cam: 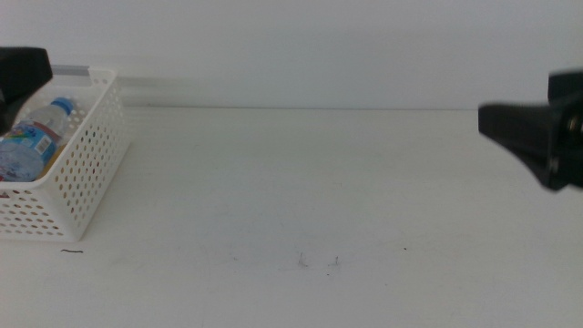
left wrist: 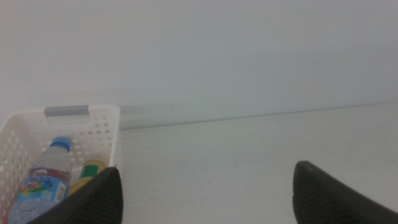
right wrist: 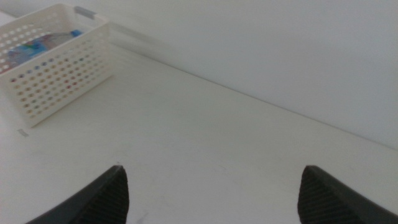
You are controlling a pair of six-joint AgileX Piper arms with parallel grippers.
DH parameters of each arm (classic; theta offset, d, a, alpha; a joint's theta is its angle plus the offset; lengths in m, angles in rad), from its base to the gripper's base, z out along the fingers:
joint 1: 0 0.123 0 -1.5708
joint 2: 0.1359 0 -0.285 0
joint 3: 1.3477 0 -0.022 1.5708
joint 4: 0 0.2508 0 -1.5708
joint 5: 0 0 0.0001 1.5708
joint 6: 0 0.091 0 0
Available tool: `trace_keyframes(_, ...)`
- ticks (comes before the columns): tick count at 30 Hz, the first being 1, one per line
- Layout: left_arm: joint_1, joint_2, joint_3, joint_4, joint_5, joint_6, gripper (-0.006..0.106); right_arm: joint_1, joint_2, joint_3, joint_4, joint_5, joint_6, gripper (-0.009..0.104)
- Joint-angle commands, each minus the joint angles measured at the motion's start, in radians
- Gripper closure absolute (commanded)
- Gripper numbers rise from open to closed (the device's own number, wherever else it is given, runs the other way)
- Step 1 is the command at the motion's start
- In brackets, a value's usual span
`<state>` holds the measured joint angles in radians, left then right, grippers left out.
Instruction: Use arms to grab the bottles and put them into the dustbin to the left of the table.
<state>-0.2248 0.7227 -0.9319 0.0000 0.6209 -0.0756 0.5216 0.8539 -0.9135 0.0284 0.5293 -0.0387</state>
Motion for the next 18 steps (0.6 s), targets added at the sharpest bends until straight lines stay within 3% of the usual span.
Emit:
trace_keyframes(1, -0.004, -0.02, 0.031, -0.019, -0.053, -0.001, 0.007, -0.051, -0.041, 0.113, 0.007, -0.123, -0.002, 0.007)
trace_keyframes(3, -0.004, -0.069, 0.105, -0.044, -0.136, -0.001, 0.007, -0.099, -0.085, 0.22, 0.024, -0.24, -0.002, 0.007)
trace_keyframes(5, -0.004, -0.132, 0.19, -0.056, -0.177, -0.001, 0.007, -0.158, -0.155, 0.343, 0.103, -0.354, -0.002, 0.007)
trace_keyframes(7, -0.004, -0.209, 0.286, -0.059, -0.184, -0.001, 0.007, -0.211, -0.233, 0.452, 0.131, -0.432, -0.002, 0.007)
trace_keyframes(12, -0.004, -0.395, 0.514, -0.033, -0.207, -0.001, 0.007, -0.34, -0.476, 0.687, 0.012, -0.47, -0.002, 0.007)
trace_keyframes(18, -0.004, -0.614, 0.736, -0.033, -0.245, -0.001, 0.007, -0.443, -0.749, 0.881, 0.001, -0.42, -0.002, 0.007)
